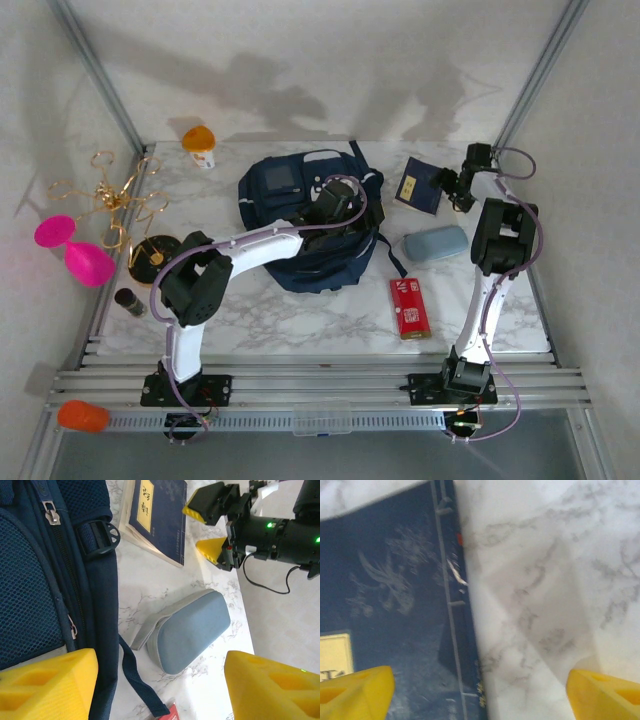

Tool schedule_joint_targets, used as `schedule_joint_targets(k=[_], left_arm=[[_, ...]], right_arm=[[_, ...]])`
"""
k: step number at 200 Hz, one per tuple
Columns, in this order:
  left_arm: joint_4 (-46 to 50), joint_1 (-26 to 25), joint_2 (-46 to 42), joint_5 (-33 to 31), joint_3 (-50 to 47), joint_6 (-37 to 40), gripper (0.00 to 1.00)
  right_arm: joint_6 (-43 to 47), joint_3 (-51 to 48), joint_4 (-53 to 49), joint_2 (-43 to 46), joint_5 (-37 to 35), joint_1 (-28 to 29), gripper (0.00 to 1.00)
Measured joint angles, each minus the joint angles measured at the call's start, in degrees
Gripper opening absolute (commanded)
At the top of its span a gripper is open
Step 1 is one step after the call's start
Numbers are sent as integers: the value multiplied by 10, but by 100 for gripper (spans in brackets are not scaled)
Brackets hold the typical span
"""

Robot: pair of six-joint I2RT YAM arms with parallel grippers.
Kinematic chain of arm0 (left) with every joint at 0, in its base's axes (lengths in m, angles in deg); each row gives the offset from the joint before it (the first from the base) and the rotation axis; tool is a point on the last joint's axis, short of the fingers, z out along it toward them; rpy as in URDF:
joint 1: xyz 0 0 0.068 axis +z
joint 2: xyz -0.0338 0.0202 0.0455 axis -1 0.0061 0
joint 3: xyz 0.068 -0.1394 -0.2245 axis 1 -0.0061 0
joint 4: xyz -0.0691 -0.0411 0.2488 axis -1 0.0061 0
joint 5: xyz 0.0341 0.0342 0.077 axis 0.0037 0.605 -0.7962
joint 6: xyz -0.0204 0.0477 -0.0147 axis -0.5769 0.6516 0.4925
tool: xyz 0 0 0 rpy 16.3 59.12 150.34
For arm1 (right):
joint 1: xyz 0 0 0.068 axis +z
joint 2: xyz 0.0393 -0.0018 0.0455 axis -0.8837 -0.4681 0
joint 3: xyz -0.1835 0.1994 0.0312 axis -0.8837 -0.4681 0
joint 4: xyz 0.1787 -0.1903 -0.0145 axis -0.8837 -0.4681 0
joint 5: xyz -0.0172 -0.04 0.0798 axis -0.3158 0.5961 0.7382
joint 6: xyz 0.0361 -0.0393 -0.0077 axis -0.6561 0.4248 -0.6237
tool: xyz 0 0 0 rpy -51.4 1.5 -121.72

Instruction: Pack books, pencil case, and school supplies into a backpack

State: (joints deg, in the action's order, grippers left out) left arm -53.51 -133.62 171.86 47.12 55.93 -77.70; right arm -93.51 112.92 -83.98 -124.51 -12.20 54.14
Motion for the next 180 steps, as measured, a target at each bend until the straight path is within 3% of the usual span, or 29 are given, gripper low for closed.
schedule_joint_targets(k=[46, 75, 180], left_arm=[[1, 9, 2, -7, 0, 8, 67], [-3, 15, 2, -9, -7, 8, 67], [-17, 26, 2, -9, -42, 6, 67]], right_arm=[[24, 92, -5, -63, 9, 16, 89], [42, 97, 0, -67, 10, 30, 89], [38, 115, 47, -89, 135, 94, 87]])
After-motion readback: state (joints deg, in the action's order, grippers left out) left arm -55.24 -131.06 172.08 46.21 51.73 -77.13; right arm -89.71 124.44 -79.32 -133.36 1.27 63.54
